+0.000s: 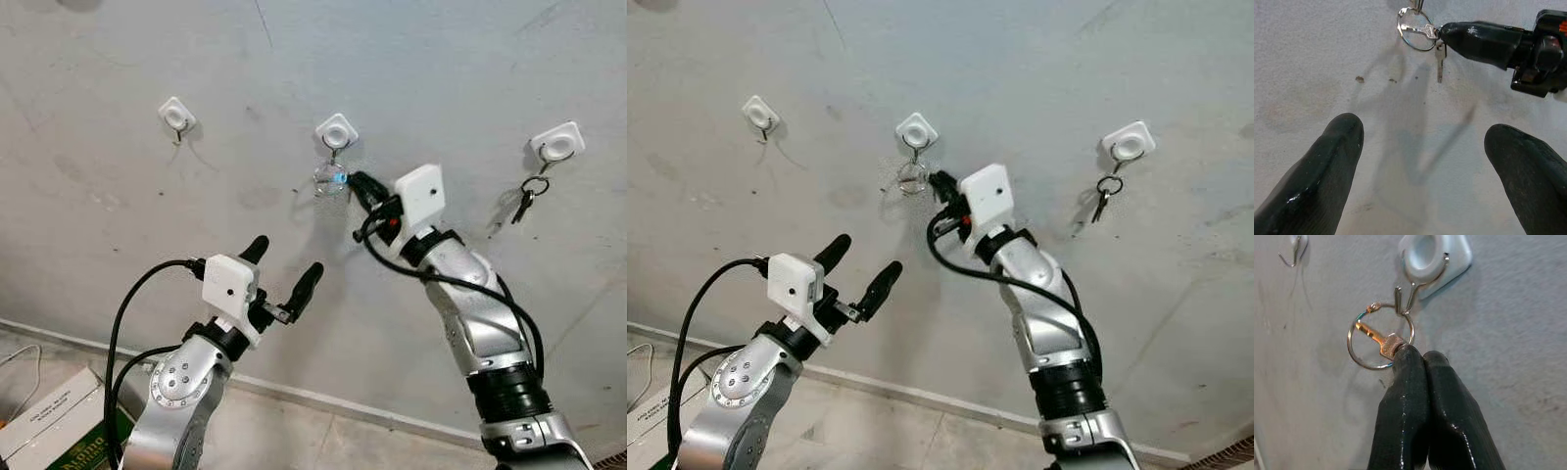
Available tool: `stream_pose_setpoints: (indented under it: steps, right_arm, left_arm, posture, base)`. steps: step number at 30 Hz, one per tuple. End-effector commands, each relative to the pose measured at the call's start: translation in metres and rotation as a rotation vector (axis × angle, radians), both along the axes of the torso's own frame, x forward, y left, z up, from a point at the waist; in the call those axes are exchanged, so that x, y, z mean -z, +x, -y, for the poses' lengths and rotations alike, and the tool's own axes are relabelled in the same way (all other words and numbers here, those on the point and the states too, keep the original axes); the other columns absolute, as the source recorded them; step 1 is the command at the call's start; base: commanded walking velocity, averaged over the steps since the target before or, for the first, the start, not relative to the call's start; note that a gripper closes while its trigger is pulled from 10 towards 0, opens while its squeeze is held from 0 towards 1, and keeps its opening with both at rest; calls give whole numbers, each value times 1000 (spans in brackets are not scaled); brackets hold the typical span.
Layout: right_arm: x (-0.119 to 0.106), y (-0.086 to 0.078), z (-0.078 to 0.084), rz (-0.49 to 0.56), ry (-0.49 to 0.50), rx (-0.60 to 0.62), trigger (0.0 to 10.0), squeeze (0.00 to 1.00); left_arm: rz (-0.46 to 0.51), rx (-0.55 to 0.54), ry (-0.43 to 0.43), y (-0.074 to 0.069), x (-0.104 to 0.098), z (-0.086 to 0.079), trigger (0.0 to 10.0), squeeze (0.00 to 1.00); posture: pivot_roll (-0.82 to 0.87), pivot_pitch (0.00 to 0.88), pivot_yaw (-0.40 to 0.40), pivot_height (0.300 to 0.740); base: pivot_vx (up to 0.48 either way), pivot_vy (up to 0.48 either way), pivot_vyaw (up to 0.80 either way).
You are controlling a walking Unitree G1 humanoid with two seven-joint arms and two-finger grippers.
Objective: Hang keys on a hook
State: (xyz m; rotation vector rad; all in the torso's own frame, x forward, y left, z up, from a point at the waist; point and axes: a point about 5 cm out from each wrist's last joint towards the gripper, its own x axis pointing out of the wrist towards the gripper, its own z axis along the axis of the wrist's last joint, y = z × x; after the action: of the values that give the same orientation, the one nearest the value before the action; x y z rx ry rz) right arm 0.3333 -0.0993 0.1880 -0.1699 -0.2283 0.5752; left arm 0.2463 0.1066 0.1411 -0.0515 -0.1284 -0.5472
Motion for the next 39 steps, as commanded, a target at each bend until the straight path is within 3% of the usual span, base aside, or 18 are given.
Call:
stream_pose_setpoints:
  steps: [1, 2, 3, 25, 39]
  right_arm:
    - [0, -2, -5, 13, -7, -17, 10000, 102]
    - [0, -2, -5, 12, -6, -18, 10000, 361]
    - [0, -3, -5, 14, -8, -19, 10000, 1000]
    - [5, -6, -4, 26, -39, -25, 10000, 1000]
    - [51, -39, 3, -50, -168, -61, 10000, 1000]
  left_arm:
    - [18, -6, 2, 0, -5, -3, 10000, 0]
    - [18, -6, 3, 0, -5, -3, 10000, 0]
    - [18, -5, 3, 0, -5, -3, 10000, 0]
    - [10, 4, 4, 0, -3, -1, 10000, 0]
    - [11, 4, 4, -1, -2, -1, 10000, 0]
  posture:
    - [27, 0, 70, 740]
    - [27, 0, 70, 740]
    - [27, 0, 70, 740]
    - [18, 0, 72, 740]
    - [19, 0, 70, 740]
  base:
    - [0, 0, 0]
    - [0, 0, 0]
    - [0, 0, 0]
    - [0, 0, 0]
    - [0, 0, 0]
